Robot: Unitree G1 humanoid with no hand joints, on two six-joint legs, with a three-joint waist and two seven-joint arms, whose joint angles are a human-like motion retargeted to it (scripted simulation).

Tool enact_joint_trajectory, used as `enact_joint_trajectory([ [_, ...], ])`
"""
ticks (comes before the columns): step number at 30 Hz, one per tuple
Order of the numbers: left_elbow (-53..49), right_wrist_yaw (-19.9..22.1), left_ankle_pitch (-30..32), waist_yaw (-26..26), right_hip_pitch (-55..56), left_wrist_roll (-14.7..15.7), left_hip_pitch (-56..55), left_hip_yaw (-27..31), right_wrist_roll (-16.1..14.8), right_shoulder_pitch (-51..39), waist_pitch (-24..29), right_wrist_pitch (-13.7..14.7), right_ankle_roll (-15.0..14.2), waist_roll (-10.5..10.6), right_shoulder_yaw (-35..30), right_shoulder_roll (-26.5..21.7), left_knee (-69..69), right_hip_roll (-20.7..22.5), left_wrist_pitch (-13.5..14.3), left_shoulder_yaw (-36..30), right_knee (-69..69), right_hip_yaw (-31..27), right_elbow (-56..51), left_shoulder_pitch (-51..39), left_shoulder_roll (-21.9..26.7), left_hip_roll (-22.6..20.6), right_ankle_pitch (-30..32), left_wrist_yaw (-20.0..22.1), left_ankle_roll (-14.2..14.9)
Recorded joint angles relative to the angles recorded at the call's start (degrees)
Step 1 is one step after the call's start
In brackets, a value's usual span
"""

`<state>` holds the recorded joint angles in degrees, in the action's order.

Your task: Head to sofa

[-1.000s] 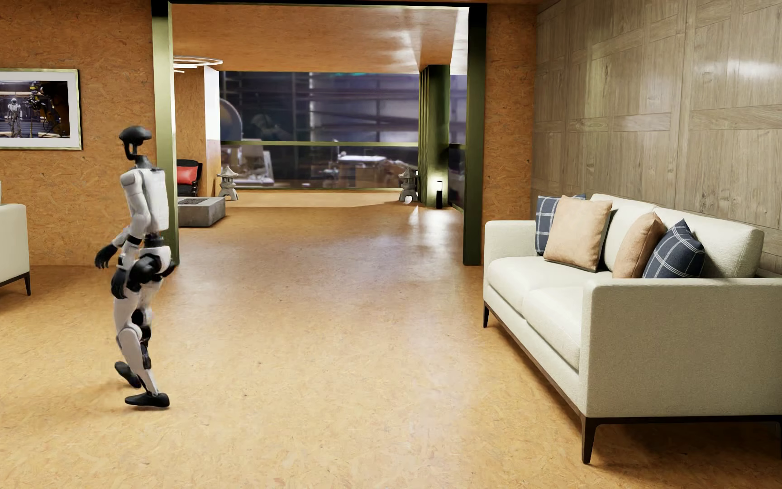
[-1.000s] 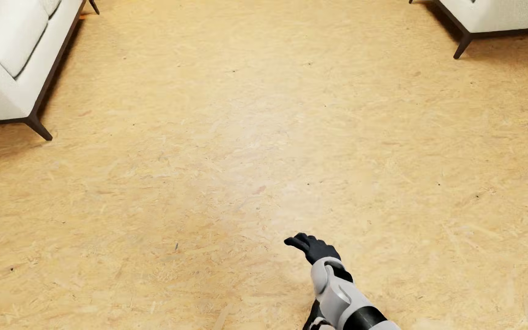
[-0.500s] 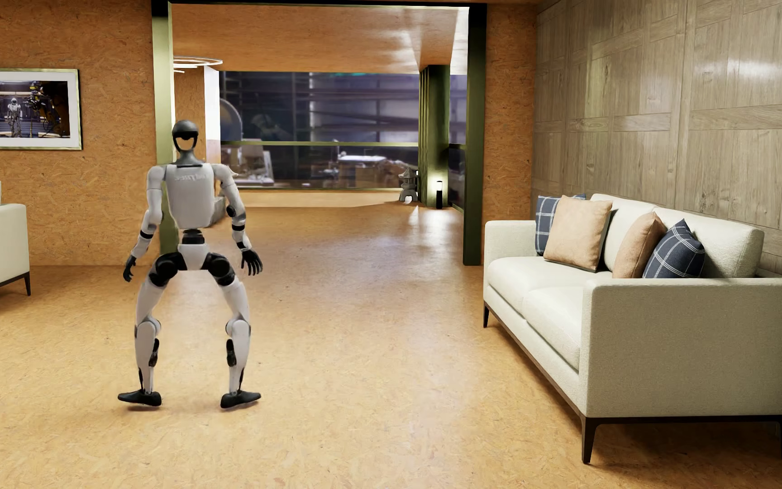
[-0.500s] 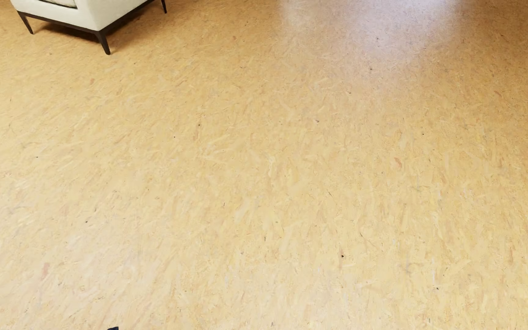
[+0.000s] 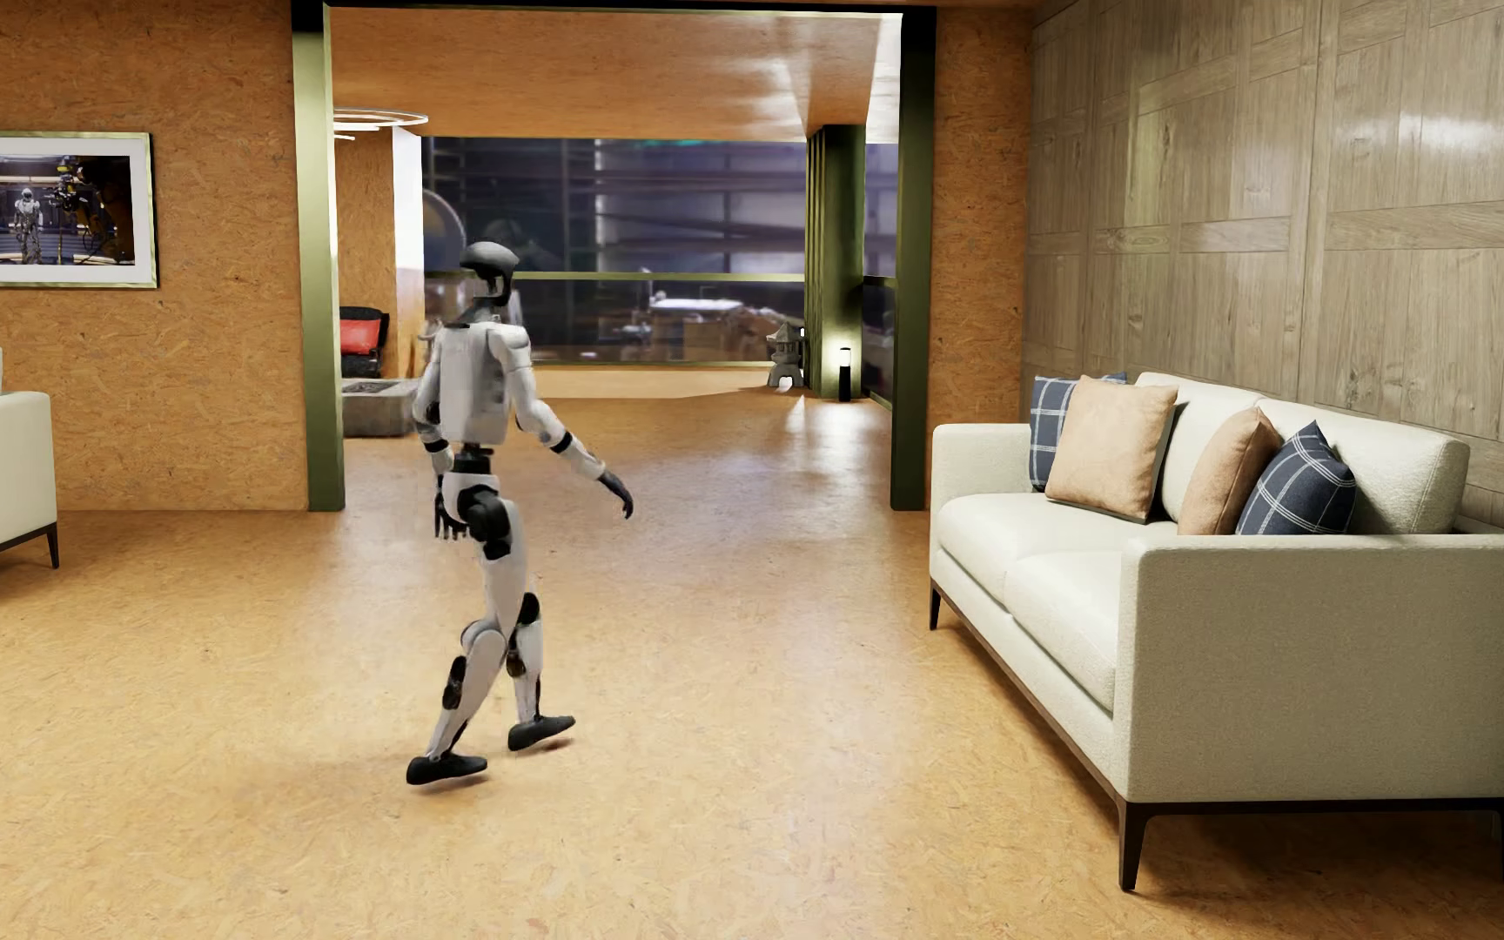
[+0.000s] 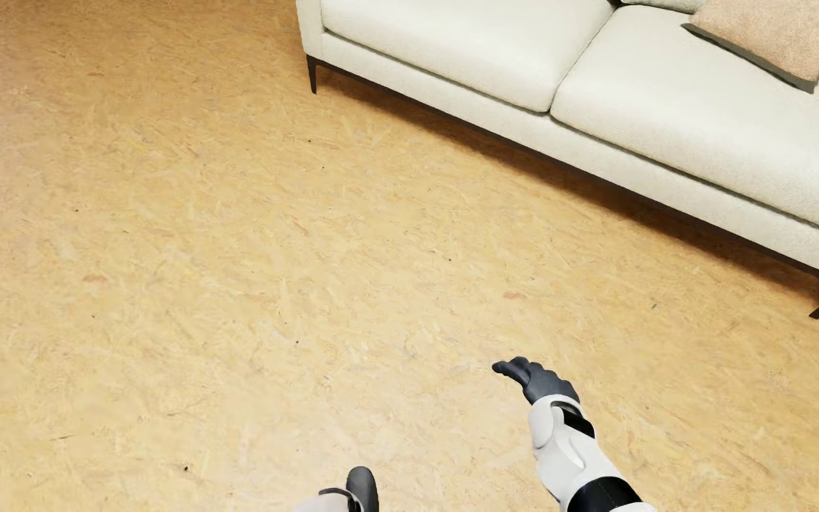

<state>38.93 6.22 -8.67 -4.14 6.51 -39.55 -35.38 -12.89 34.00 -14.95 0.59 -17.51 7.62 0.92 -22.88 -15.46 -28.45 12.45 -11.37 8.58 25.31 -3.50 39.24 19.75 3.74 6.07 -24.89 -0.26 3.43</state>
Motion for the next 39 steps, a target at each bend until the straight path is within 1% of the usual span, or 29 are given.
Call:
enact_joint_trajectory([
  [1, -0.2, 1.8, 3.4, -0.1, -1.9, -0.1, 0.2, 0.8, -1.1, 1.3, -0.1, -0.5, 0.0, -0.1, 0.9, -0.1, 6.1, 0.6, -0.6, -0.4, -0.4, -3.0, 1.0, -0.5, 1.1, -1.8, -0.6, -0.6, 4.9],
  [2, -0.3, 2.5, 6.3, -0.4, -3.9, -0.1, 0.6, 4.2, -2.3, 3.1, -0.3, -0.9, -0.1, -0.3, 1.8, -0.4, 9.1, 0.5, -1.4, -0.3, -0.6, -5.7, 2.2, -1.1, 1.7, -3.9, -1.2, -0.5, -0.4],
  [3, -0.5, 3.0, 6.1, -0.4, -5.8, 0.1, 1.2, 3.6, -3.7, 5.4, -0.4, -1.8, -0.2, -0.3, 2.5, -0.8, 6.8, 0.3, -2.0, 0.4, 0.2, -7.6, 3.7, -1.6, 1.9, -4.0, -1.0, 0.2, -9.2],
  [4, -0.8, 3.0, 2.7, -0.4, -6.8, 0.9, 1.6, 2.4, -5.1, 7.7, -0.2, -3.1, -0.5, -0.5, 3.3, -1.3, 2.6, -0.2, -2.6, 2.1, 3.0, -9.0, 6.0, -2.2, 1.5, -3.1, 0.2, 2.2, -11.2],
  [5, -0.7, 3.7, -0.7, -0.5, -7.0, 2.0, 2.9, 1.3, -7.3, 10.6, 0.1, -5.0, -1.1, -0.7, 4.9, -1.1, -1.3, -0.4, -3.2, 4.1, 7.3, -9.4, 9.0, -3.0, 0.9, -2.2, 3.5, 4.7, -10.7],
  [6, -0.5, 3.8, -3.7, -0.6, -5.7, 4.2, 4.9, -0.2, -8.3, 13.2, 0.3, -7.6, -4.2, -0.9, 5.2, -0.8, -3.1, -0.2, -3.6, 6.6, 13.1, -9.8, 12.8, -4.0, -0.3, -1.1, 10.2, 7.2, -10.1],
  [7, -0.1, 2.5, -5.7, -0.7, -2.8, 6.1, 7.4, -2.6, -8.4, 14.8, 0.4, -9.6, -17.5, -0.9, 4.4, -0.8, -3.0, -0.2, -3.9, 7.9, 20.3, -11.4, 17.0, -5.0, -1.4, -0.1, 16.8, 8.8, -9.9],
  [8, 0.8, -2.4, -7.2, -1.3, 2.0, 6.4, 10.5, -5.8, -6.1, 16.0, 0.5, -10.1, -21.6, -0.8, 0.3, -1.8, -1.9, 0.2, -2.8, 7.2, 29.9, -8.5, 20.9, -5.8, -1.4, 0.8, 22.4, 8.4, -9.6],
  [10, 3.1, -13.1, -9.9, -1.7, 13.2, 3.7, 16.4, -10.8, -0.6, 19.6, 0.9, -7.9, -21.9, -1.3, -8.9, -3.4, 0.1, -4.6, -0.3, 2.5, 46.5, -4.7, 22.4, -9.0, 0.6, 1.2, 22.8, 6.2, -8.9],
  [11, 4.5, -14.3, -10.9, -1.0, 18.4, 1.5, 19.3, -12.1, -1.1, 22.6, 1.1, -6.3, -22.3, -1.8, -8.6, -4.2, 1.4, -9.7, 0.0, 0.0, 51.2, -2.3, 20.4, -11.3, 2.1, 0.7, 21.4, 4.9, -8.4],
  [13, 7.4, -9.0, -12.6, 1.6, 26.9, -2.1, 24.2, -12.9, -6.7, 29.3, 1.4, -6.0, -12.9, -2.8, -0.5, -1.9, 3.9, -17.4, -1.3, -5.0, 52.4, 4.0, 14.9, -17.1, 3.8, -1.4, 20.1, 2.6, -7.2],
  [14, 8.3, -5.5, -13.7, 3.2, 29.5, -3.5, 25.9, -12.5, -9.4, 32.7, 1.4, -4.8, -10.4, -3.1, 3.6, 0.1, 4.3, -18.8, -1.7, -7.0, 48.5, 7.1, 12.1, -19.9, 4.3, -2.3, 19.1, 1.8, -6.6],
  [16, 8.7, -1.5, -16.5, 6.0, 32.1, -4.5, 28.0, -10.6, -11.5, 38.7, 1.1, -3.7, -9.9, -3.6, 9.2, 4.6, 3.7, -18.9, -1.4, -9.9, 33.5, 12.5, 7.7, -25.3, 4.0, -4.1, 18.8, 1.4, -5.8],
  [18, 7.2, -1.6, -19.1, 8.0, 31.0, -3.6, 30.4, -8.5, -9.7, 41.9, 0.2, -4.3, -11.5, -3.8, 11.7, 9.1, 4.5, -16.8, 0.2, -11.8, 9.0, 16.1, 5.5, -29.1, 2.4, -5.9, 20.8, 2.3, -4.5],
  [19, 6.0, -2.8, -20.1, 8.7, 29.0, -3.0, 32.0, -7.5, -8.6, 42.5, -0.4, -4.8, -13.7, -3.9, 12.1, 11.2, 5.5, -15.6, 1.2, -12.8, -2.9, 16.9, 5.5, -30.1, 1.7, -6.6, 23.6, 2.8, -3.5],
  [20, 4.5, -5.3, -20.5, 9.0, 26.7, -2.1, 33.7, -6.3, -7.4, 42.2, -1.0, -5.4, -3.0, -3.8, 11.6, 12.9, 6.2, -15.4, 2.4, -13.7, -7.6, 19.2, 6.4, -30.3, 1.2, -6.8, 28.2, 3.2, -2.4],
  [21, 3.0, -8.3, -20.0, 9.2, 25.6, -1.5, 34.4, -4.4, -6.0, 41.0, -1.2, -5.7, 3.1, -3.6, 9.9, 14.2, 4.3, -15.3, 3.6, -14.9, -6.8, 20.5, 8.1, -30.1, 1.0, -6.0, 27.9, 3.6, -0.8],
  [22, 1.4, -11.5, -17.9, 9.4, 24.7, -0.3, 33.3, -3.1, -3.8, 38.4, -1.0, -5.8, 2.6, -3.1, 7.5, 14.5, -1.6, -15.1, 4.7, -14.8, -4.8, 21.0, 10.6, -28.8, 0.7, -4.3, 25.2, 4.5, 0.5],
  [24, 0.6, -15.5, -3.7, 8.9, 23.0, 2.2, 26.9, 0.6, 1.4, 32.3, -0.4, -7.6, 1.1, -1.9, 2.9, 13.2, -20.1, -15.2, 4.5, -13.5, 1.5, 20.9, 14.3, -23.8, -1.1, -0.9, 19.3, 5.5, 4.6],
  [25, 1.5, -16.0, 2.4, 8.2, 21.2, 1.3, 21.8, 4.3, 3.6, 29.8, -0.2, -7.2, 1.0, -1.6, 1.5, 12.2, -30.4, -15.4, 3.6, -14.8, 2.5, 22.2, 13.6, -22.9, -0.6, -0.3, 17.0, 2.4, 3.9],
  [26, 2.6, -14.8, 5.3, 7.3, 19.0, -0.8, 16.8, 7.7, 4.8, 27.6, 0.0, -6.1, 0.6, -1.2, 1.3, 11.2, -39.6, -15.1, 2.8, -16.2, 2.8, 23.4, 11.7, -22.8, 0.9, 0.6, 15.1, -1.8, 3.2],
  [27, 3.3, -10.9, 4.0, 6.4, 16.8, -2.1, 12.7, 8.9, 4.9, 25.0, 0.3, -5.4, 0.1, -0.6, 2.3, 10.0, -46.1, -14.4, 2.0, -15.7, 3.4, 23.7, 10.2, -22.1, 2.0, 2.6, 13.1, -3.1, 2.5],
  [28, 4.1, -6.1, 2.8, 5.5, 14.6, -2.0, 9.0, 9.2, 4.1, 21.9, 0.5, -4.5, -0.4, 0.0, 3.8, 8.9, -49.5, -13.5, 1.0, -12.9, 4.0, 23.5, 9.6, -20.5, 2.3, 4.7, 11.3, -1.1, 0.9],
  [29, 4.6, -2.3, 2.8, 4.6, 12.3, -0.4, 6.0, 9.1, 3.5, 18.2, 0.6, -4.5, -0.9, 0.5, 4.5, 7.4, -49.3, -12.7, -0.4, -8.7, 3.9, 22.8, 10.0, -18.3, 1.7, 5.9, 9.9, 2.2, 0.1],
  [31, 4.9, -1.5, -0.7, 3.1, 8.0, 4.0, 1.8, 8.1, 3.9, 9.5, 0.6, -5.0, -1.9, 1.2, 3.8, 3.9, -40.3, -11.1, -2.2, -1.6, 2.5, 20.9, 11.3, -13.8, 1.1, 6.8, 7.7, 6.4, 2.2],
  [33, 5.5, -2.2, -0.9, 1.9, 4.5, 4.0, 1.6, 3.6, 4.4, 2.2, 0.2, -3.8, -3.4, 1.7, 3.0, 1.2, -21.6, -9.6, -2.8, -0.4, 1.2, 18.2, 9.3, -9.5, 3.4, 8.3, 5.3, 4.9, 0.3],
  [36, 6.4, 0.9, 8.0, 1.1, 0.4, 3.9, 6.1, -0.6, 2.6, -4.5, -0.8, 0.5, -4.9, 2.1, 2.5, -0.3, 9.7, -8.2, -4.4, 2.1, -1.2, 13.2, 3.6, -2.7, 4.2, 6.9, 2.5, 3.7, -0.6],
  [37, 7.3, 1.7, 8.2, 1.1, -0.3, 4.1, 7.4, -2.2, 2.2, -5.5, -1.0, 1.6, -5.6, 2.1, 1.8, -0.6, 9.8, -8.6, -4.7, 2.7, -0.5, 11.7, 2.0, -0.7, 3.3, 7.2, 1.6, 3.7, -4.2],
  [39, 10.7, 3.4, 4.4, 1.2, 0.3, 2.1, 8.7, -4.3, 0.5, -4.2, -0.5, 1.7, -6.8, 1.2, 3.6, 0.2, 5.7, -11.0, -6.5, 1.2, 5.9, 10.7, -1.8, 0.5, 2.0, 6.9, 1.2, 2.2, -5.0],
])
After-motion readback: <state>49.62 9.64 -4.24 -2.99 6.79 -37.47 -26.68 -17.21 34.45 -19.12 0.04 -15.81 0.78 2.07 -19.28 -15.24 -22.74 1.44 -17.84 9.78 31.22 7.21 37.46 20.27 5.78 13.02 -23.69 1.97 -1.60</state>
